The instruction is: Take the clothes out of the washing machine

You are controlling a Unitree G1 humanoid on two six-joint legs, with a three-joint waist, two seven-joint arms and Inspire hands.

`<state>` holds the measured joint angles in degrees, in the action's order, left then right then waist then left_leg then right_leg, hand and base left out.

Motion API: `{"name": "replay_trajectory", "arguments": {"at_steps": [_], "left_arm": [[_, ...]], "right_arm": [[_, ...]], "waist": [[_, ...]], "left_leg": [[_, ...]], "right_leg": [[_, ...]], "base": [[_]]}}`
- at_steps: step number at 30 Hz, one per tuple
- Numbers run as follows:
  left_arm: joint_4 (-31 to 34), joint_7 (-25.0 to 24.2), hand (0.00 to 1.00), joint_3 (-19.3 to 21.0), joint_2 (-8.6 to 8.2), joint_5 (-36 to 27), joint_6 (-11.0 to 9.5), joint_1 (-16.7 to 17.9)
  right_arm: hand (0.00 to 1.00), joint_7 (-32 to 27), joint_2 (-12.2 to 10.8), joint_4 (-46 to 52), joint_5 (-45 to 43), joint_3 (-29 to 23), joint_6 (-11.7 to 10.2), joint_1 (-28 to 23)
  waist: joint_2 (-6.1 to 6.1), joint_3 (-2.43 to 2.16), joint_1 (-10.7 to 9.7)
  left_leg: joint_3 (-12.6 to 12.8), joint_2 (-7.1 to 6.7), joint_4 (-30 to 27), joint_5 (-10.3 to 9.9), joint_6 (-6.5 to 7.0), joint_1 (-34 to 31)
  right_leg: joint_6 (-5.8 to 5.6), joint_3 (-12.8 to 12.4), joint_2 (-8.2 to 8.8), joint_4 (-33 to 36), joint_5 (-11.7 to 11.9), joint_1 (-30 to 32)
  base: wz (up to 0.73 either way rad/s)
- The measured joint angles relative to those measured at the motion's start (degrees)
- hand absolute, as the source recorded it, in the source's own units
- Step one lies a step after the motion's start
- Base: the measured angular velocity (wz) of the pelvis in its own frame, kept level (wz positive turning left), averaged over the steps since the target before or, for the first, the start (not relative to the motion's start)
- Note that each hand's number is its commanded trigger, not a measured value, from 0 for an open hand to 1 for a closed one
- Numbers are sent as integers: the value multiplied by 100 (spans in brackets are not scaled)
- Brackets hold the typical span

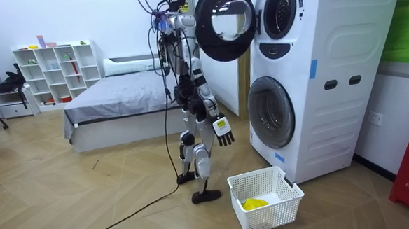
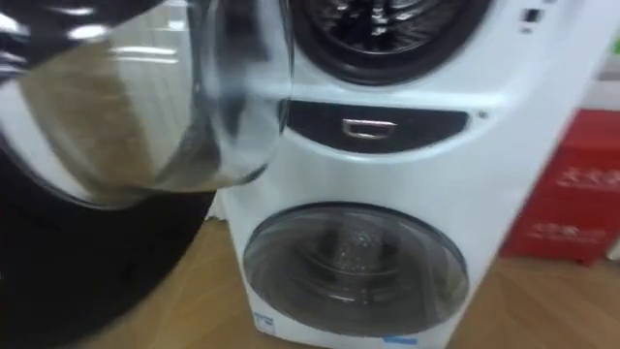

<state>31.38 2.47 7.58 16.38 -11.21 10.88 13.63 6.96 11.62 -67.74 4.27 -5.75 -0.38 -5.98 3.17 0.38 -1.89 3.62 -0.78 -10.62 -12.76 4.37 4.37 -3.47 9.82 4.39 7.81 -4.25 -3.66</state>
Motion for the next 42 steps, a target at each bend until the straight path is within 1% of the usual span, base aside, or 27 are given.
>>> {"name": "replay_trajectory", "arguments": {"at_steps": [1,3,6,8,13,17,19,20,21,22,23,24,25,26,27,29,30,31,32,33,34,35,36,37,38,41,42], "left_arm": [[-21,-116,0,-164,-78,-71,-16,-43],[-122,-312,0,-357,-198,-268,-102,-128],[-213,-590,0,-618,-225,-509,-152,-193],[-326,-714,0,-810,-224,-565,-215,-225],[-558,-854,0,-1057,-225,-565,-214,-296],[-595,-892,0,-1152,-234,-344,-215,-322],[-812,-889,0,-1249,-262,77,-243,-356],[-898,-888,0,-1266,-272,143,-262,-356],[-1146,-876,0,-1333,-283,265,-339,-358],[-1545,-851,0,-1412,-303,349,-458,-357],[-2004,-848,0,-1492,-338,534,-507,-357],[-2248,-832,0,-1532,-358,630,-507,-356],[-2697,-794,0,-1600,-396,809,-510,-345],[-2913,-773,0,-1621,-412,918,-515,-325],[-3396,-709,0,-1647,-429,1097,-596,-263],[-4645,-450,0,-1668,-441,1356,-845,-178],[-4966,-360,0,-1664,-447,1382,-876,-143],[-5662,-199,0,-1627,-484,1425,-925,-100],[-6309,-38,0,-1446,-557,1478,-970,-1],[-6633,55,0,-1334,-583,1549,-981,36],[-7298,228,0,-1096,-600,1588,-1001,67],[-7848,448,0,-813,-599,1587,-1021,110],[-8117,581,0,-686,-598,1586,-1037,114],[-8592,853,0,-526,-584,1588,-1054,128],[-8914,1043,0,-425,-564,1588,-1054,191],[-9200,1221,0,-415,-562,1669,-1005,400],[-9280,1223,0,-417,-584,1782,-933,437]], "right_arm": [[0,-3,-7,1,-3,14,7,41],[0,-17,-36,53,26,19,7,40],[0,-59,-51,63,147,151,8,36],[0,-57,-65,99,237,284,20,27],[0,-47,-97,166,271,453,23,43],[0,-95,-146,154,274,452,23,34],[0,-121,-150,152,264,443,14,37],[0,-122,-149,152,276,443,10,38],[0,-121,-149,141,303,444,6,35],[0,-123,-150,141,355,446,6,28],[0,-122,-150,133,426,450,-1,28],[0,-119,-151,121,459,453,-9,27],[0,-109,-152,99,511,452,-20,19],[0,-101,-152,99,543,451,-20,8],[0,-91,-165,92,612,440,-27,-16],[0,-92,-197,94,669,451,-32,-55],[0,-96,-209,94,691,453,-32,-57],[0,-97,-226,93,748,452,-32,-88],[0,-98,-254,101,738,444,-30,-111],[0,-107,-273,111,724,439,-34,-133],[0,-117,-310,113,745,435,-51,-216],[0,-117,-327,109,773,435,-51,-272],[0,-117,-327,102,776,435,-51,-279],[0,-124,-324,97,792,435,-54,-277],[0,-128,-321,93,834,436,-78,-292],[0,-122,-322,60,967,447,-81,-315],[0,-121,-325,35,1012,448,-79,-303]], "waist": [[9,-4,-22],[-7,5,-99],[-25,7,-152],[-77,-4,-229],[-126,3,-270],[-166,26,-295],[-160,24,-300],[-158,23,-303],[-148,16,-304],[-136,8,-301],[-126,2,-308],[-122,0,-310],[-123,1,-309],[-130,5,-308],[-163,23,-309],[-232,35,-289],[-223,19,-283],[-265,15,-229],[-287,7,-184],[-305,-1,-150],[-311,-8,-69],[-342,-30,-61],[-351,-34,-46],[-354,-35,-5],[-351,-30,57],[-351,-23,75],[-356,-19,76]], "left_leg": [[85,10,34,-3,-8,39],[113,20,49,-14,-27,82],[259,63,120,-27,-68,192],[305,107,125,-45,-97,243],[418,177,141,-69,-139,334],[454,201,145,-77,-153,322],[518,206,167,-77,-154,322],[527,208,184,-77,-155,328],[556,211,192,-77,-155,331],[574,212,201,-78,-155,346],[564,213,209,-79,-157,366],[563,213,214,-79,-158,375],[567,216,235,-82,-164,398],[569,218,241,-83,-165,410],[580,221,243,-86,-170,440],[601,229,280,-102,-197,498],[609,234,298,-109,-208,520],[662,254,300,-123,-227,542],[719,285,310,-136,-248,581],[736,302,314,-144,-262,598],[745,329,313,-161,-291,621],[746,337,313,-176,-317,636],[751,349,313,-182,-327,642],[778,365,315,-186,-334,665],[832,387,314,-187,-337,707],[857,403,313,-198,-349,739],[851,401,319,-205,-351,730]], "right_leg": [[7,0,-10,0,-18,12],[23,-2,-24,6,-38,7],[66,-22,-65,12,-68,0],[92,-34,-103,54,-96,1],[104,-45,-163,90,-114,0],[106,-44,-188,86,-114,36],[107,-40,-199,85,-113,63],[109,-27,-200,84,-114,68],[113,-13,-204,84,-117,72],[113,-29,-210,82,-117,70],[113,-41,-214,78,-117,59],[113,-46,-217,78,-117,55],[115,-46,-225,78,-118,46],[117,-48,-229,78,-119,40],[136,-59,-236,78,-131,19],[179,-55,-251,79,-170,-13],[185,-56,-258,77,-179,-20],[195,-97,-283,76,-186,-23],[205,-142,-323,75,-189,-24],[210,-158,-348,75,-187,-26],[217,-183,-385,71,-188,-39],[222,-184,-419,68,-186,-52],[225,-183,-431,69,-184,-53],[226,-187,-449,66,-184,-58],[230,-198,-456,59,-186,-70],[253,-180,-449,-13,-201,-124],[266,-174,-446,-10,-209,-120]], "base": [[-33],[-21],[-22],[-15],[-12],[-4],[-11],[-10],[-8],[-9],[-8],[-7],[-4],[-5],[-5],[-8],[-13],[-20],[-23],[-23],[-12],[-7],[-3],[-12],[-14],[-1],[0]]}}
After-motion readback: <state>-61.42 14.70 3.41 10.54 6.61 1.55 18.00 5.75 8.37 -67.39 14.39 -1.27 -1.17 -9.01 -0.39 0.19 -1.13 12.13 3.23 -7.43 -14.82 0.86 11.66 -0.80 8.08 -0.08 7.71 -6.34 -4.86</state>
